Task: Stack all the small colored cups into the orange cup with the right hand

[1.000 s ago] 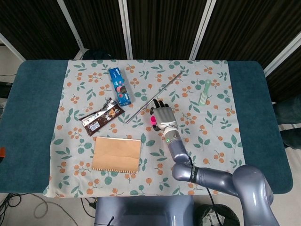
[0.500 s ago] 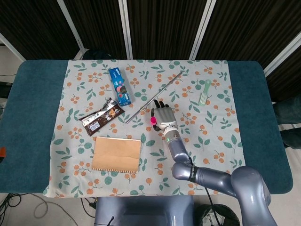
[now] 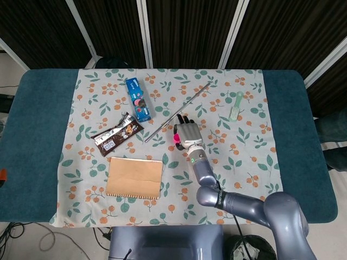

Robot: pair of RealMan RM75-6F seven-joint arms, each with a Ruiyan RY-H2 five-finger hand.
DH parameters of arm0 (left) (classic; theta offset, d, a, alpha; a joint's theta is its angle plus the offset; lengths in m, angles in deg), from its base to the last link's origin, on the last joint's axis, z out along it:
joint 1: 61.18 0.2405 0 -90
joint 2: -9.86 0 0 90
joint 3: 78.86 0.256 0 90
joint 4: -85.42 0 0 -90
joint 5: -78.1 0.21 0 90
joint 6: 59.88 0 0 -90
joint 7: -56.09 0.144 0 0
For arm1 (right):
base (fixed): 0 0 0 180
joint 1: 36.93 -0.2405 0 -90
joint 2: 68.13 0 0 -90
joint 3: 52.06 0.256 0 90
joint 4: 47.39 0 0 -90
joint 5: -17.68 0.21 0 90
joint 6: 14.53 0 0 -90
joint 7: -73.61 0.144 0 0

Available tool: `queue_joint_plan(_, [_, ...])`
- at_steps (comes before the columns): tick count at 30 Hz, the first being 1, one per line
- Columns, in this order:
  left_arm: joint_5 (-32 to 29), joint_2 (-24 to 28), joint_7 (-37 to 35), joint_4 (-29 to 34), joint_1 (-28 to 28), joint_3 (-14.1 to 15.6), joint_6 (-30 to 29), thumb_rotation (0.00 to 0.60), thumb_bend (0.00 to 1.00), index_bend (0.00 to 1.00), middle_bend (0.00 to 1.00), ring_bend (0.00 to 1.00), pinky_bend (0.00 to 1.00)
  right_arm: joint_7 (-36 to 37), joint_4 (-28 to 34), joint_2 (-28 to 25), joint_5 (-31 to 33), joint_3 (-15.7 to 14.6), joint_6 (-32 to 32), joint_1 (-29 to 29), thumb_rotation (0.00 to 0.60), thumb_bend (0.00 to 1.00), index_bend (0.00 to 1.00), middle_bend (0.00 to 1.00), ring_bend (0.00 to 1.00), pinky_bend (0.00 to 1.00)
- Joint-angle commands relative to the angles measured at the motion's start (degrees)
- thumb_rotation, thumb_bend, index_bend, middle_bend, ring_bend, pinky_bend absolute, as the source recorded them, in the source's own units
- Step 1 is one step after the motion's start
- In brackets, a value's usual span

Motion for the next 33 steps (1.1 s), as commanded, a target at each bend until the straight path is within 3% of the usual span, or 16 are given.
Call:
queue_joint_plan(1, [-0.05,0.0,-0.04,0.01,0.0,-0.04,-0.01,0.6,0.36,0.13,0.03,0.0,0.03,-0.1,-0.28,0.16,-0.1,0.06,0.14,0.0,0.6,0.39,0.45,0.0,0.09,0.19])
queue_joint_plan(25, [-0.19,0.1,-0.35,0.07,0.0,-0.13,0.02,0.6,0.36,0.13,0.03,0.0,0.03,-0.02,-0.46,0.47,-1.05,1.15,-0.03,0.34,0.6,0.39,0.54,0.0,0.1,0.2])
queue_joint_plan(29, [-0.23,0.16,-0.54,0.1,0.0,-0.2,0.01,0.6,0.36,0.13,0.03,0.0,0.03,-0.39,2.28,-1.31,-1.64,1.37,-1.16,0.83,0.6,0.39,0.55,0.0,0.1,0.2])
queue_joint_plan(33, [-0.21,0.16,-0.66,0.02,0.03,-0.17,0.0,0.6,0.36,0.13,0.03,0.0,0.03,-1.52,9.0,-5.68,-1.83,1.21,-2.4,2.1,0.6,0.39,0.55,0.0,0.1,0.2])
